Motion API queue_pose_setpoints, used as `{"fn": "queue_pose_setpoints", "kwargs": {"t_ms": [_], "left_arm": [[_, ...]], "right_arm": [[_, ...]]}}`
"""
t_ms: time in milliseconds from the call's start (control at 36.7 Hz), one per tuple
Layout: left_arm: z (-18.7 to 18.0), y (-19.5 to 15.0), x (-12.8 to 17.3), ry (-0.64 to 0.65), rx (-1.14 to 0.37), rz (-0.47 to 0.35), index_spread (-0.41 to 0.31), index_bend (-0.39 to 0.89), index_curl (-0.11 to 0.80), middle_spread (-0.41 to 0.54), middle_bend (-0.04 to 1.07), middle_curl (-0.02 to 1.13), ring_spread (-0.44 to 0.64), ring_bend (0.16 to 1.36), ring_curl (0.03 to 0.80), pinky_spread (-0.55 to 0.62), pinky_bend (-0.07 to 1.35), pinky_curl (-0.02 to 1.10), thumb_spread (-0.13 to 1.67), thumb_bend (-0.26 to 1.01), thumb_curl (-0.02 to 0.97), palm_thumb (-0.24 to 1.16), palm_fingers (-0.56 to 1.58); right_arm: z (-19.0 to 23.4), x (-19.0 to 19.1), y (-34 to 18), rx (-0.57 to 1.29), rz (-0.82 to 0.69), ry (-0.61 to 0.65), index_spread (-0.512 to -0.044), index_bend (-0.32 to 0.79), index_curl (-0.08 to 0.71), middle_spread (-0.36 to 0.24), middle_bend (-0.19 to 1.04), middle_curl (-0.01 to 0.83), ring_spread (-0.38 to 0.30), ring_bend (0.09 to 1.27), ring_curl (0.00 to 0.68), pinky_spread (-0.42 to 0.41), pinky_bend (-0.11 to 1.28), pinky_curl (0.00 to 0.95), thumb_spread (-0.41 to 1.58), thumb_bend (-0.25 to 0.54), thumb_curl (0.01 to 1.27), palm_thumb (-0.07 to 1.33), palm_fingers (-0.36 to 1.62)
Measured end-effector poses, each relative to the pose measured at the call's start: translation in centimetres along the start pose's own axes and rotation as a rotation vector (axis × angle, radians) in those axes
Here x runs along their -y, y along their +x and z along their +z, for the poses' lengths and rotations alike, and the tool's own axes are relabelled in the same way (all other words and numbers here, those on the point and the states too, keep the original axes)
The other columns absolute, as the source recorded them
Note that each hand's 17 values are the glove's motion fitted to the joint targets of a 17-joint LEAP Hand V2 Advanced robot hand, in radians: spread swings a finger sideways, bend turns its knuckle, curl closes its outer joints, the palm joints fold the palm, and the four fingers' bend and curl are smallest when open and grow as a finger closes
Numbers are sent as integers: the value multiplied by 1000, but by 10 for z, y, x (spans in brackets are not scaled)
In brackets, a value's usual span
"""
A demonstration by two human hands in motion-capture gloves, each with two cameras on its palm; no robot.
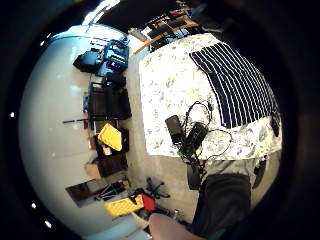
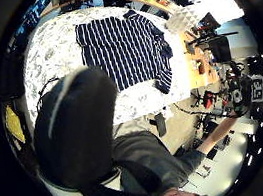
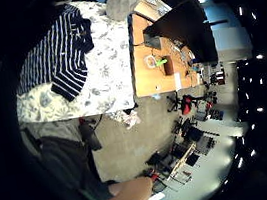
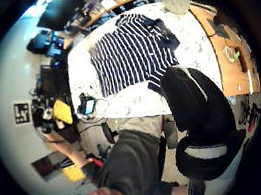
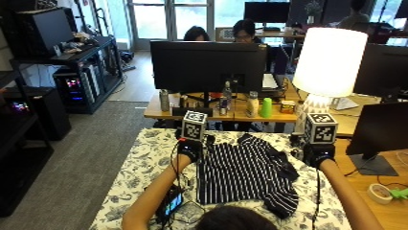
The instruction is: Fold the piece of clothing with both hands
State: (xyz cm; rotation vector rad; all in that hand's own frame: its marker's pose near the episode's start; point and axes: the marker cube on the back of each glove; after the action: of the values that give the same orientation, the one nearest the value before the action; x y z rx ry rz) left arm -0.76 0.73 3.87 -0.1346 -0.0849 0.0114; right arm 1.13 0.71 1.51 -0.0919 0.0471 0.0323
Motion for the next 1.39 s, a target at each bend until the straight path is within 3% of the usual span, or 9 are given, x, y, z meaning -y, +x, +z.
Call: {"fn": "queue_pose_setpoints", "kwargs": {"t_ms": [300, 409, 654, 736, 873, 982, 1091, 1172, 1391], "left_arm": [[44, 18, 15, -48, -8, 89, 61, 116, 183, 266, 180, 224, 352, 740, 273, 375, 625, 319, 1174, -24, 144, 68, 46], [90, 36, 29, -134, -14, 185, 59, 114, 186, 264, 180, 233, 351, 743, 276, 376, 647, 326, 1101, -26, 164, 65, 42], [177, 68, 36, -313, -19, 283, 50, 114, 190, 262, 181, 251, 351, 751, 281, 375, 684, 341, 1000, -24, 200, 70, 33], [206, 76, 20, -459, 34, 239, 46, 121, 194, 266, 169, 252, 360, 747, 281, 375, 710, 348, 974, -22, 213, 82, 23], [215, 79, -18, -635, 151, 146, 51, 102, 189, 284, 159, 249, 380, 756, 282, 372, 772, 366, 950, -25, 227, 90, -4], [232, 77, -5, -594, 171, 112, 67, 74, 171, 326, 148, 237, 408, 774, 284, 365, 857, 384, 941, -14, 240, 123, -16], [235, 73, -8, -654, 180, 44, 78, 60, 153, 360, 150, 230, 422, 811, 292, 338, 931, 401, 938, -10, 253, 164, -5], [233, 73, -2, -567, 184, 63, 65, 102, 159, 344, 164, 231, 409, 823, 291, 271, 937, 398, 953, -3, 261, 210, 51], [222, 82, 22, -282, 145, 186, -88, 298, 268, 102, 157, 242, 120, 747, 271, -84, 856, 351, 1087, 74, 281, 410, 612]], "right_arm": [[23, 11, 4, -7, 5, -55, -287, 134, 279, -13, 201, 329, 69, 339, 291, 244, 274, 298, 1320, 250, 200, 575, 483], [35, 19, 8, -4, 9, -72, -287, 130, 277, -10, 201, 340, 69, 340, 298, 243, 278, 306, 1322, 229, 205, 574, 475], [66, 45, 22, -3, 15, -72, -289, 136, 279, -4, 194, 353, 69, 342, 311, 243, 283, 322, 1328, 193, 217, 587, 464], [79, 47, 26, -3, 19, -93, -289, 137, 280, -3, 194, 357, 69, 343, 315, 243, 284, 325, 1328, 181, 220, 590, 462], [97, 50, 31, -1, 17, -121, -288, 136, 282, -2, 194, 362, 69, 342, 320, 243, 286, 331, 1328, 162, 225, 598, 460], [115, 54, 35, 9, 1, -163, -287, 132, 280, -5, 195, 366, 69, 344, 325, 242, 289, 334, 1328, 146, 226, 601, 456], [132, 55, 36, 18, -29, -210, -287, 130, 278, -2, 192, 370, 69, 346, 330, 242, 295, 339, 1328, 132, 229, 607, 447], [145, 57, 37, 6, -27, -237, -287, 120, 274, -2, 190, 370, 71, 346, 332, 246, 317, 346, 1321, 120, 232, 613, 437], [181, 65, 32, -14, -63, -294, -289, 119, 263, -6, 188, 370, 80, 349, 338, 248, 363, 362, 1291, 77, 236, 611, 407]]}}
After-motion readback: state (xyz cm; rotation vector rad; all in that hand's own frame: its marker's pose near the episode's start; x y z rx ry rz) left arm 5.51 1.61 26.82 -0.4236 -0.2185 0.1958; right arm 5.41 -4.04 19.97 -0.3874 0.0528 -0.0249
